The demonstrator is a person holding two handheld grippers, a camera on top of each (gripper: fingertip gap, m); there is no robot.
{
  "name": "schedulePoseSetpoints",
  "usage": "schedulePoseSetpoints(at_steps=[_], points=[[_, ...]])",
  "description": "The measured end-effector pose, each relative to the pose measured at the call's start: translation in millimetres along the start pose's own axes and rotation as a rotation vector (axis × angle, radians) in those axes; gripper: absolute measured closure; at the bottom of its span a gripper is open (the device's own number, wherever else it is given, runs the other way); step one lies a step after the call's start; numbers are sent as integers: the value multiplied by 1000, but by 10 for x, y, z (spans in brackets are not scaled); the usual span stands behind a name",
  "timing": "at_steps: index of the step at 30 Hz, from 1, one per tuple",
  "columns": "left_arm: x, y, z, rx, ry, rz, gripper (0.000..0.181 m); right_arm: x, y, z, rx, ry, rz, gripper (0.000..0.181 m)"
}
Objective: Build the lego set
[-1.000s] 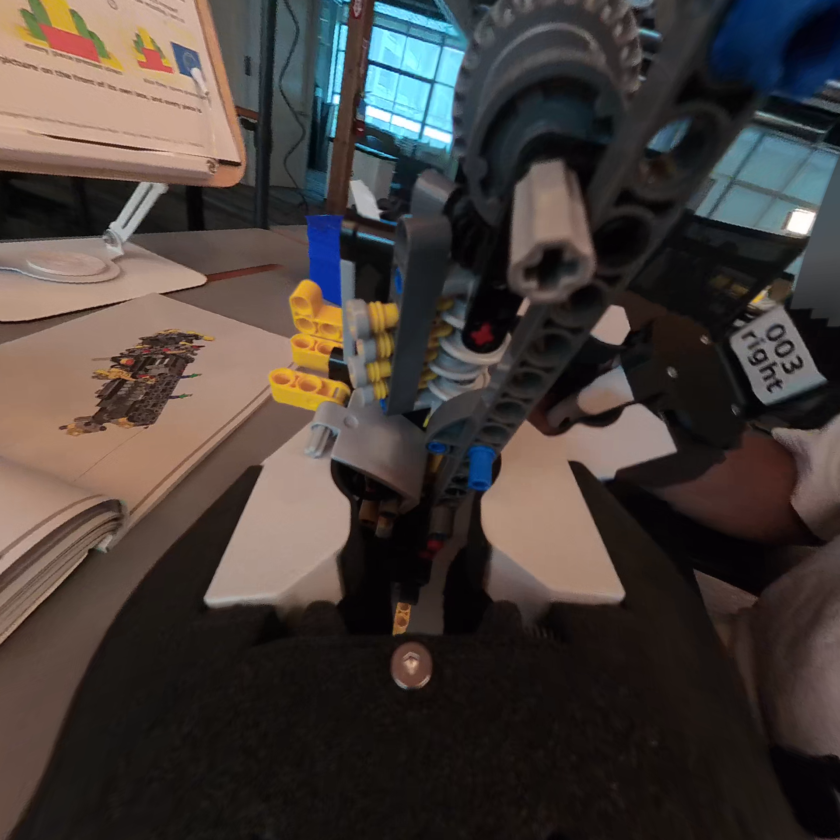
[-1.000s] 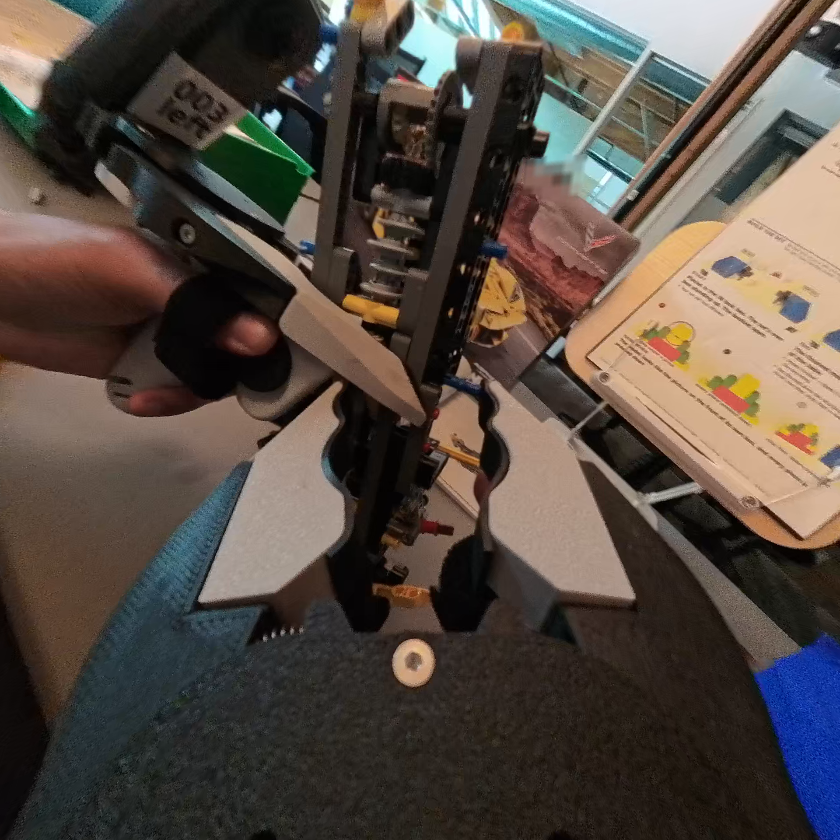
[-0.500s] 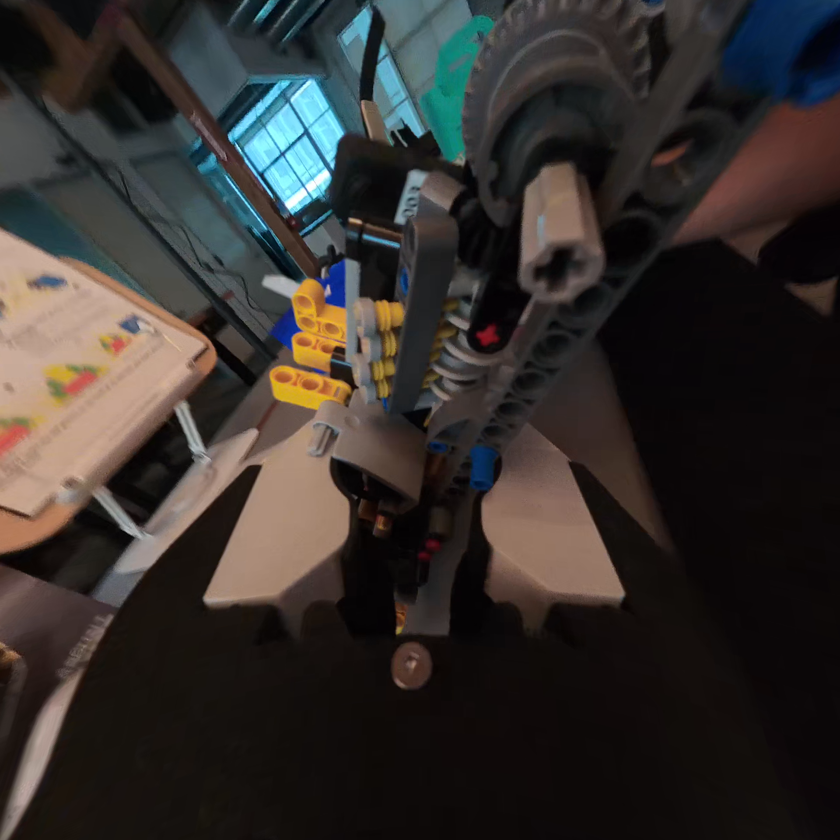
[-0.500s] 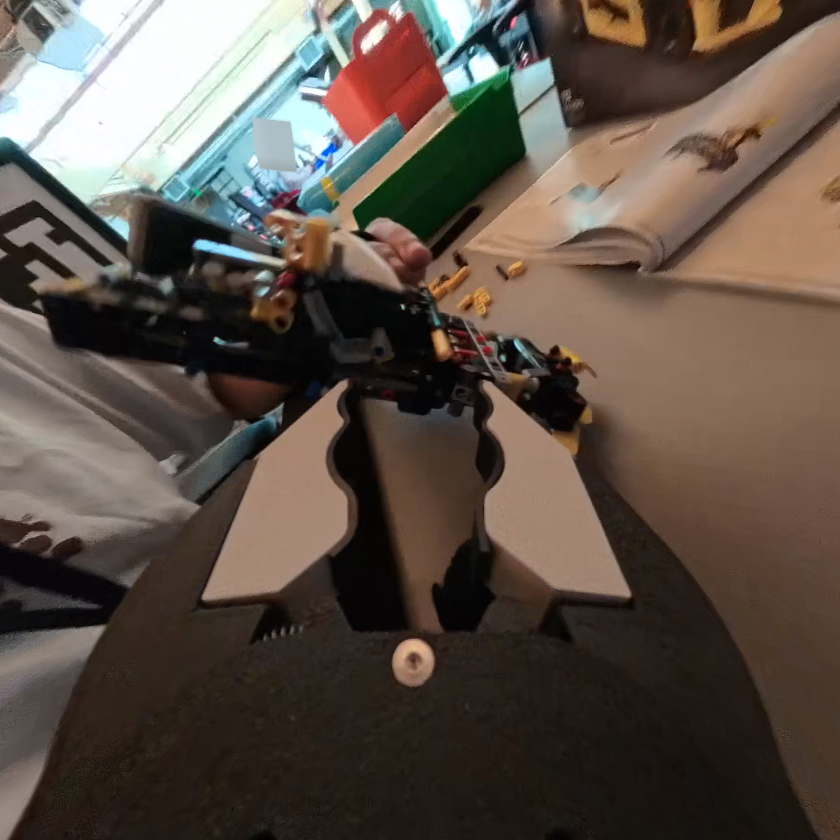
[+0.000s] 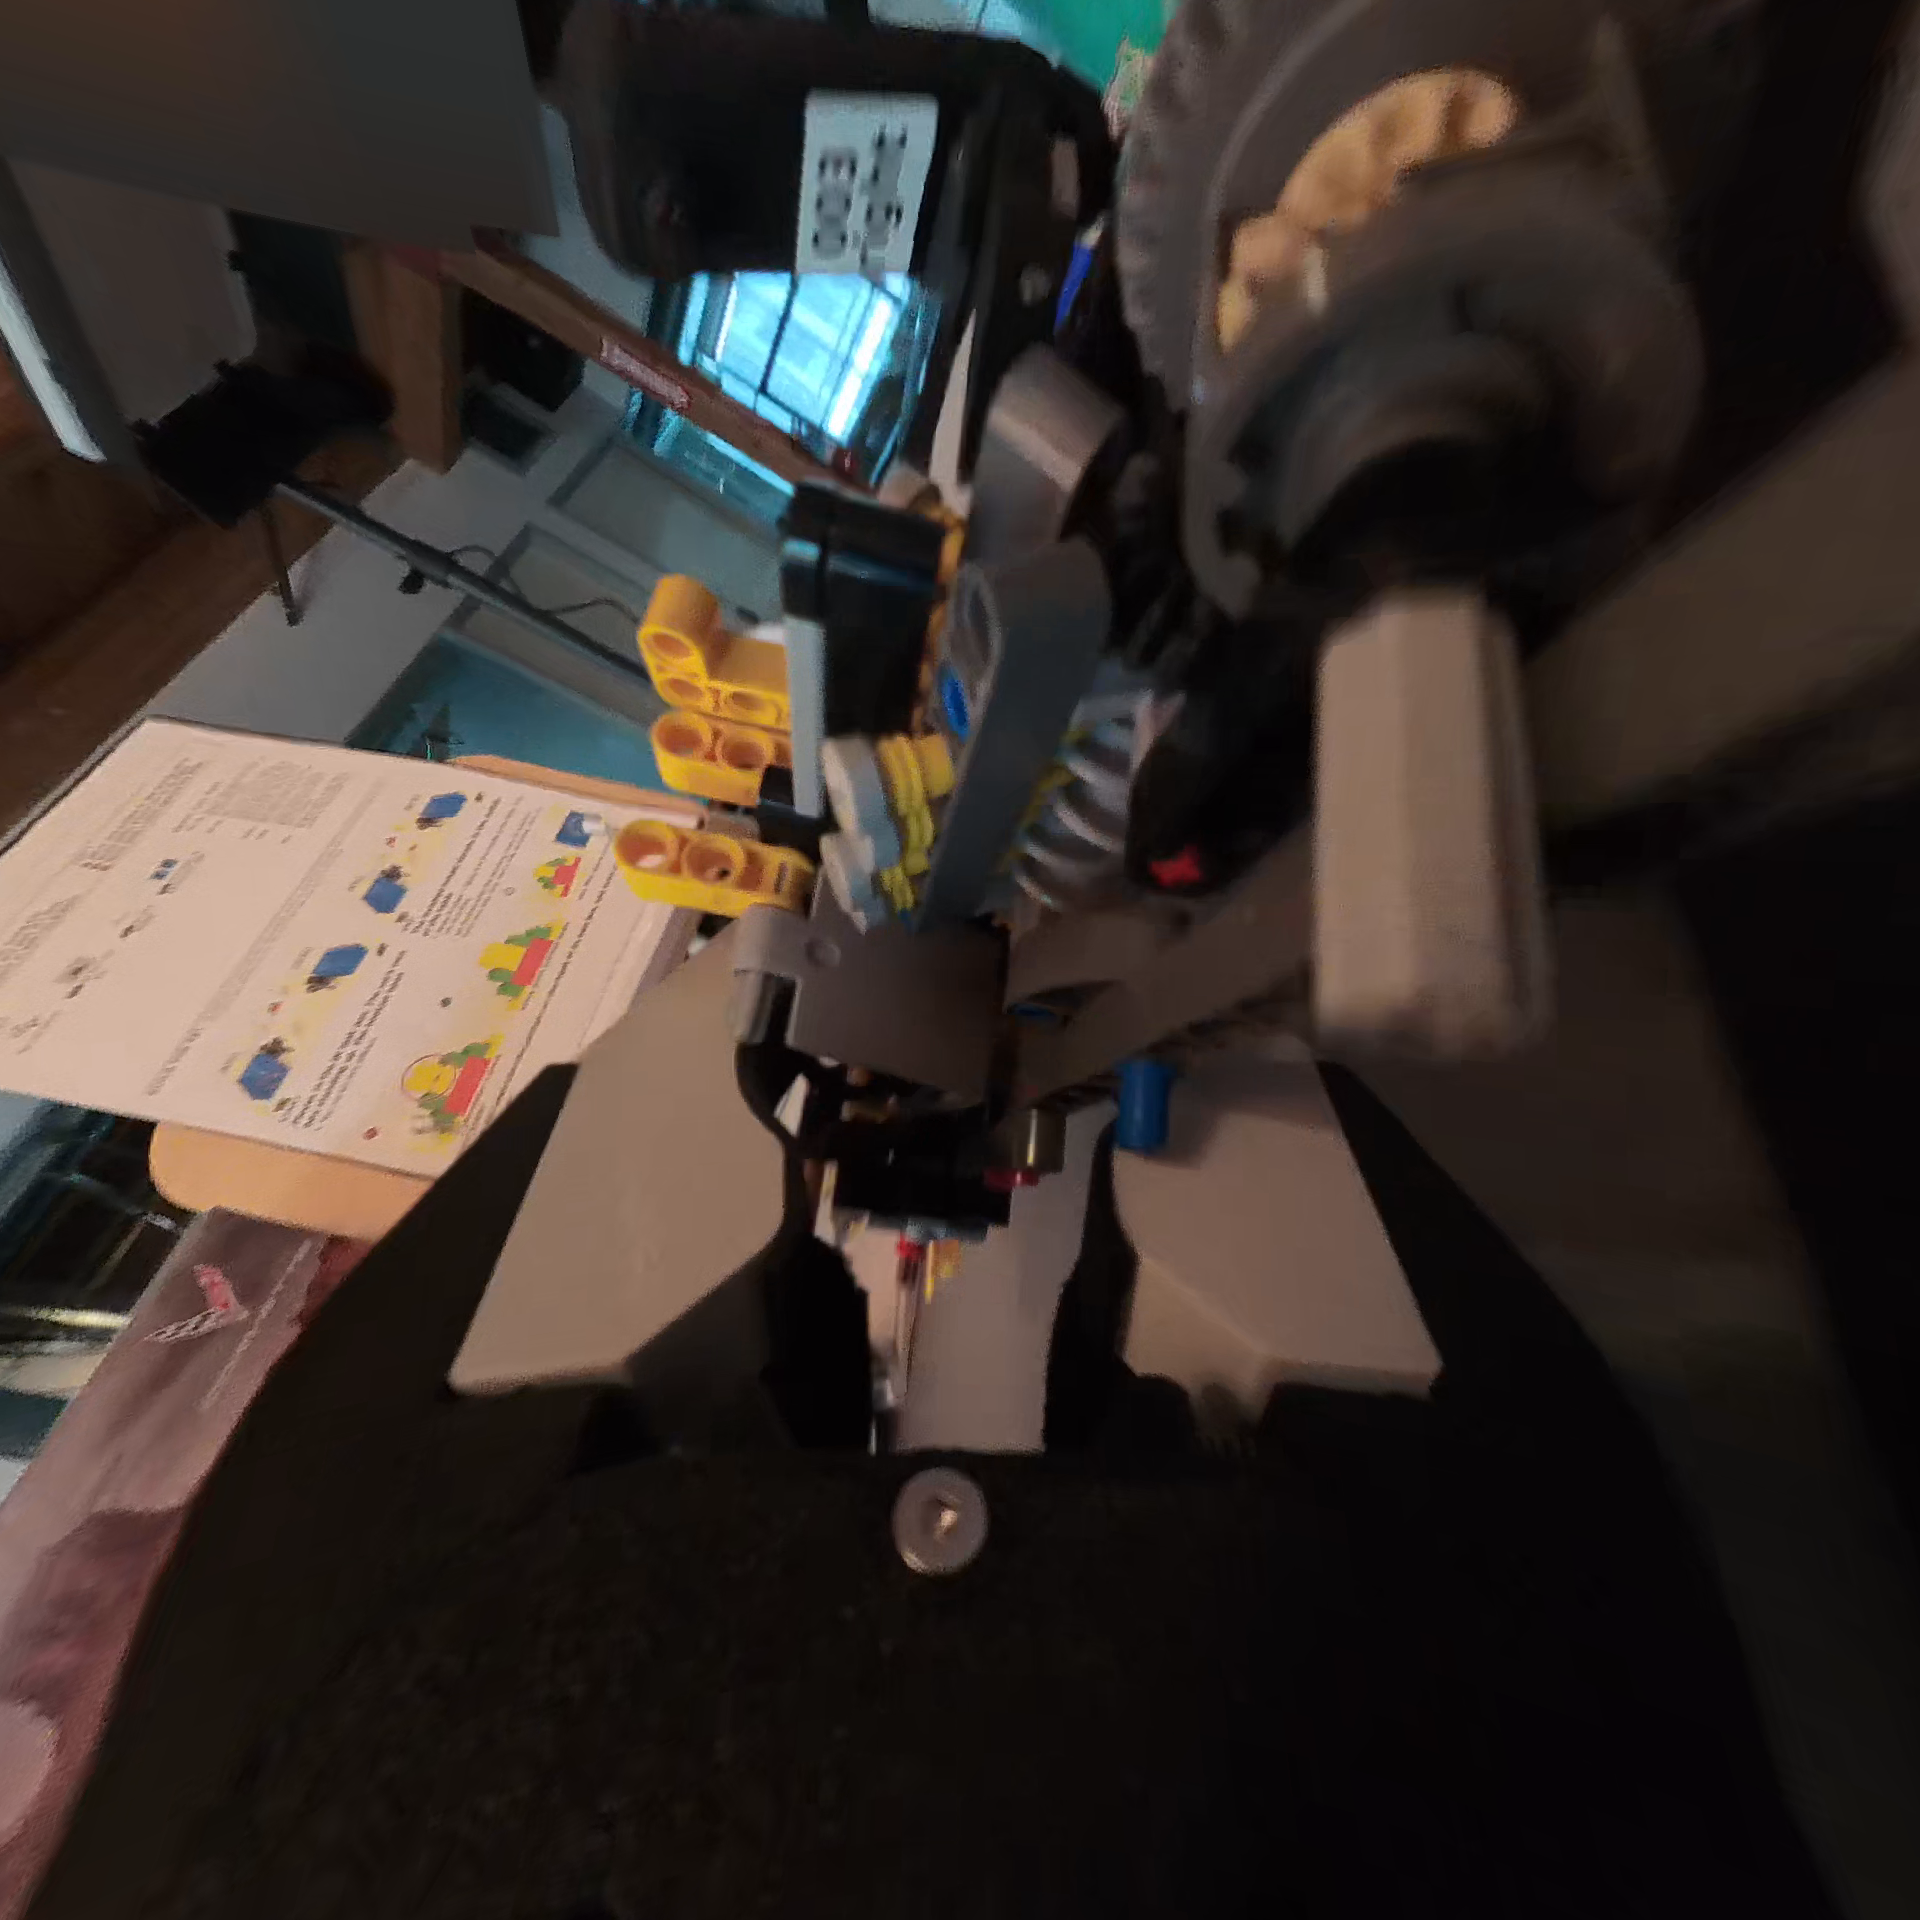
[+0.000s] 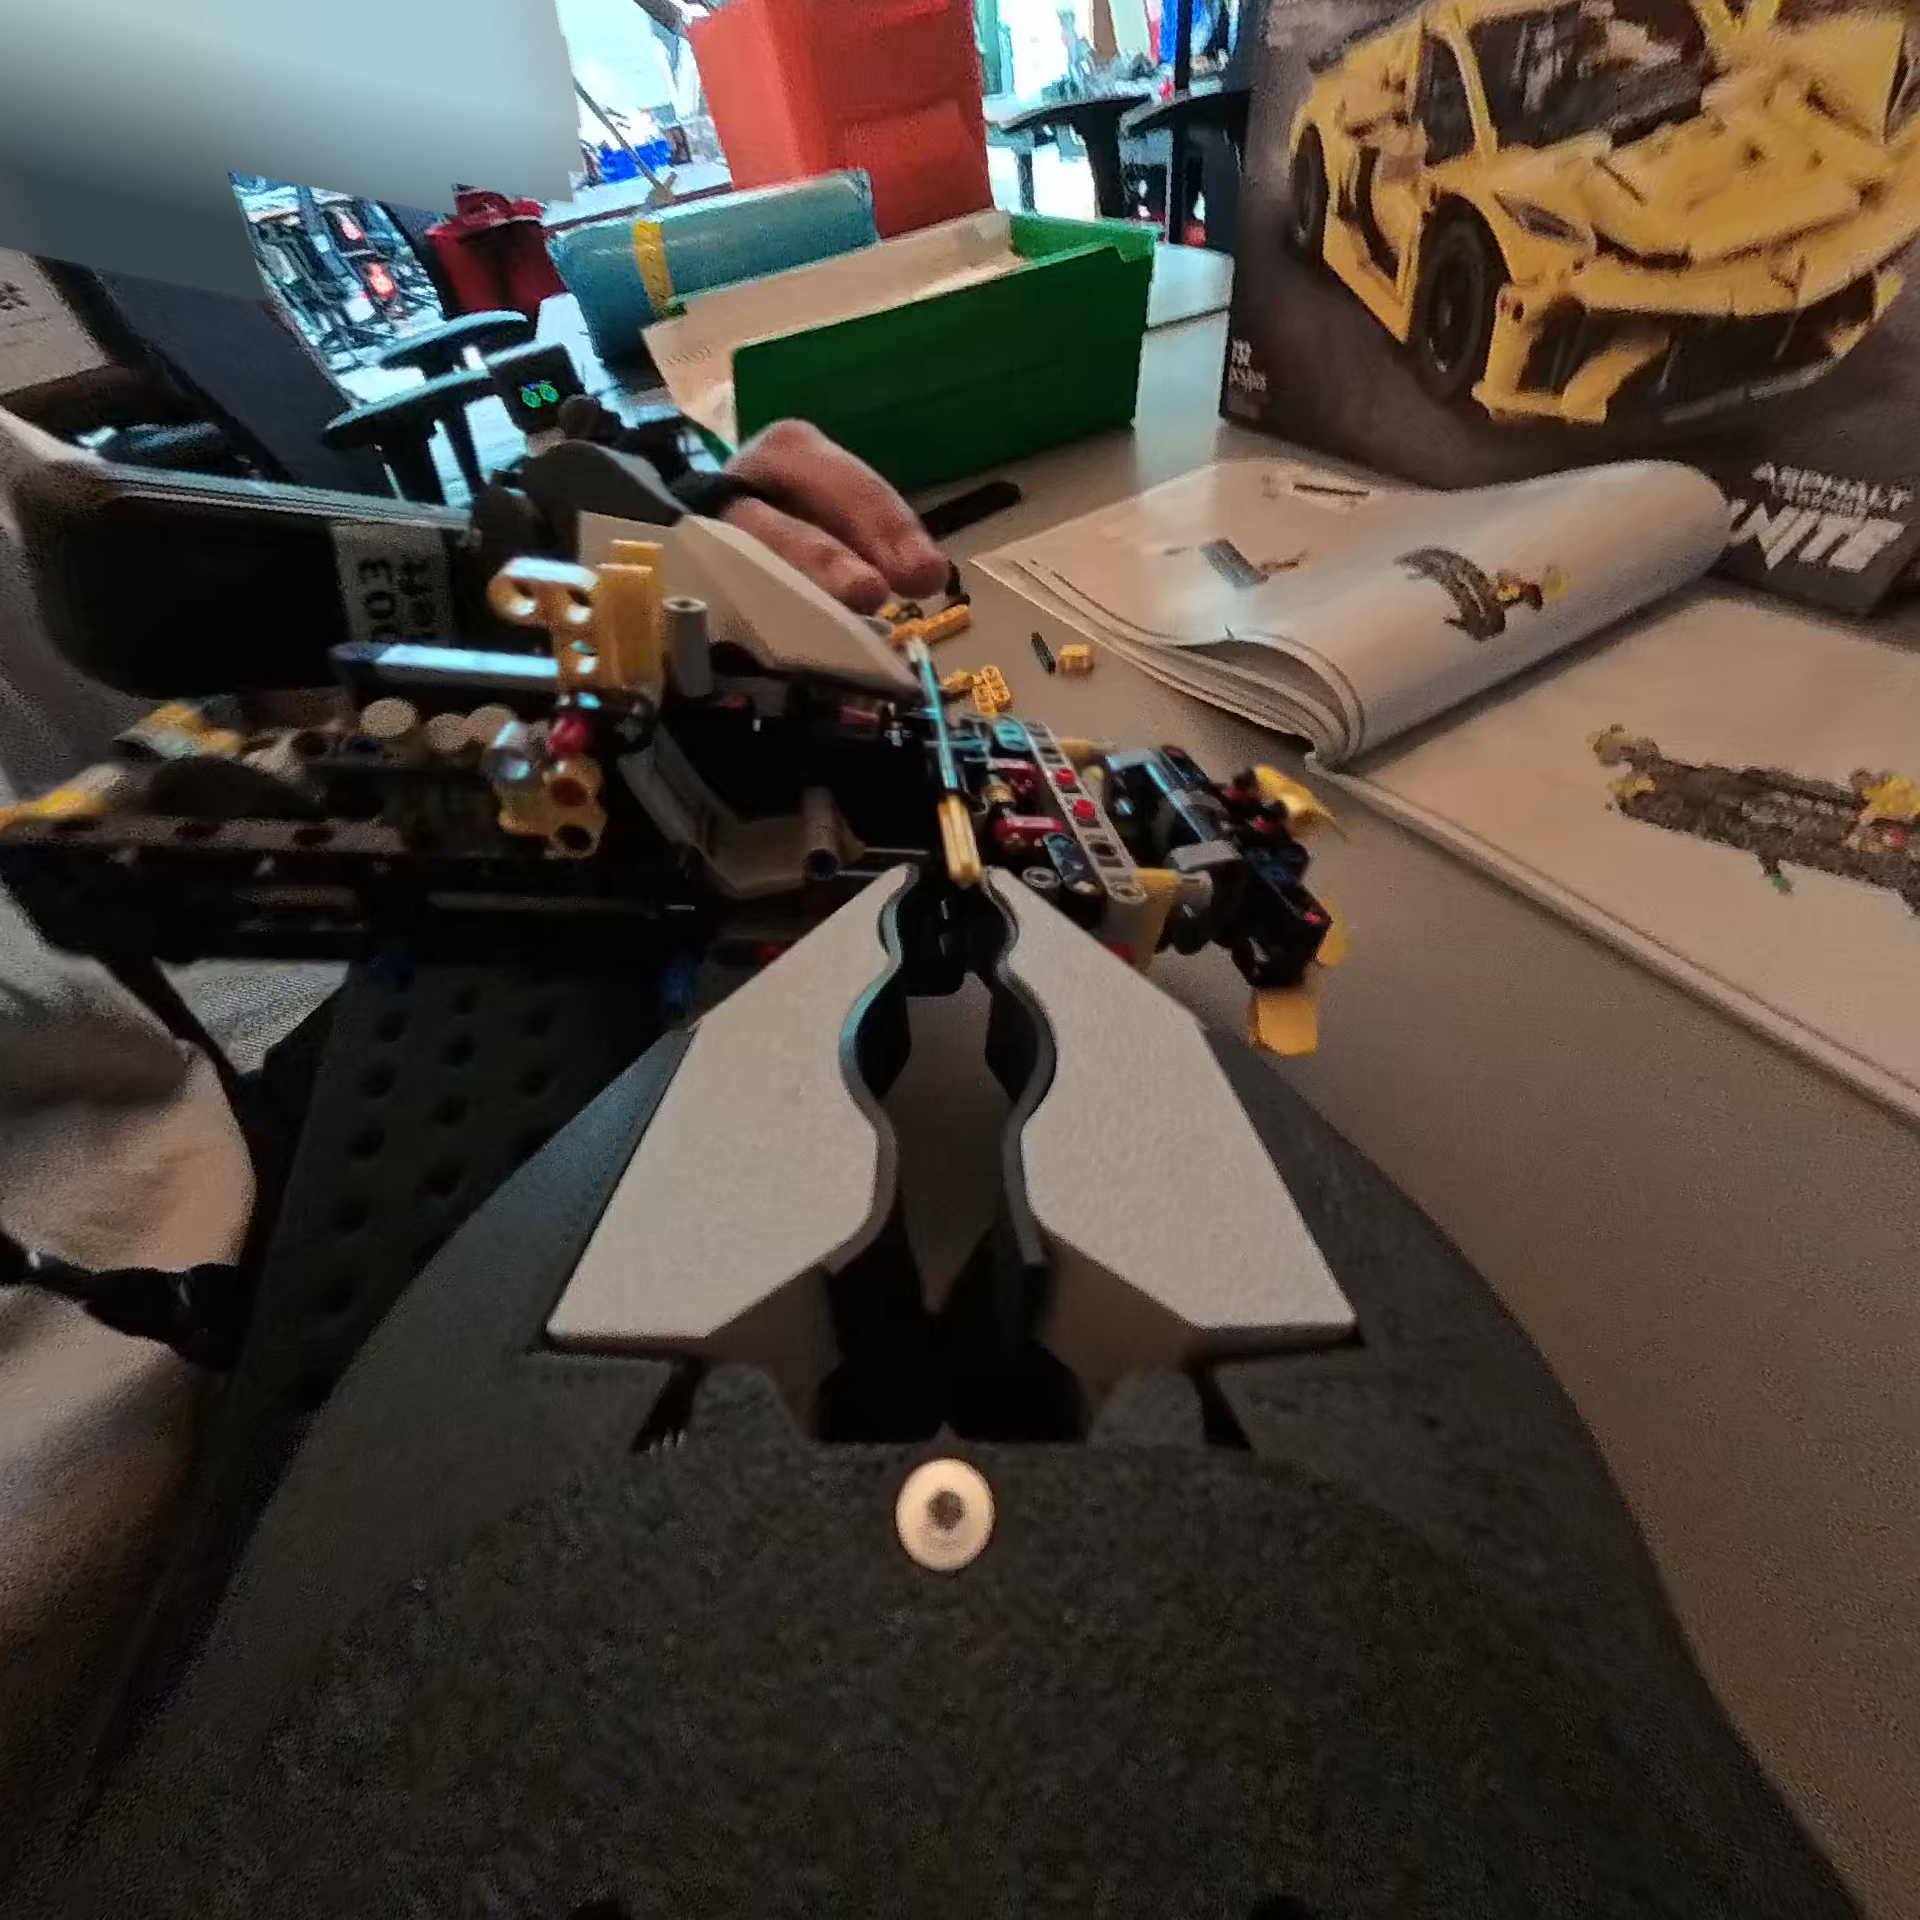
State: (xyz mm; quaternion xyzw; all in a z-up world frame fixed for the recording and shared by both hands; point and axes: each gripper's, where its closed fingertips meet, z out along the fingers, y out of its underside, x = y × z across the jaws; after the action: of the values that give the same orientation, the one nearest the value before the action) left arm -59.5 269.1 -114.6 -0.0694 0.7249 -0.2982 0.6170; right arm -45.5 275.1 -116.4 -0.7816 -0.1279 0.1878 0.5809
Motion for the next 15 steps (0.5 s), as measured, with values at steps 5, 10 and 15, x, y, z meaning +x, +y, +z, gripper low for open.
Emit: schedulePoseSetpoints(at_steps=[5,10,15], points=[[-61,258,-7,-124,-2,-57,121,32,-16,-103,26,-8,-41,174],[-66,607,-53,-285,17,-134,124,80,15,-220,29,17,-140,174],[-117,703,-80,-308,53,-337,128,94,138,-219,-28,34,-200,174]])
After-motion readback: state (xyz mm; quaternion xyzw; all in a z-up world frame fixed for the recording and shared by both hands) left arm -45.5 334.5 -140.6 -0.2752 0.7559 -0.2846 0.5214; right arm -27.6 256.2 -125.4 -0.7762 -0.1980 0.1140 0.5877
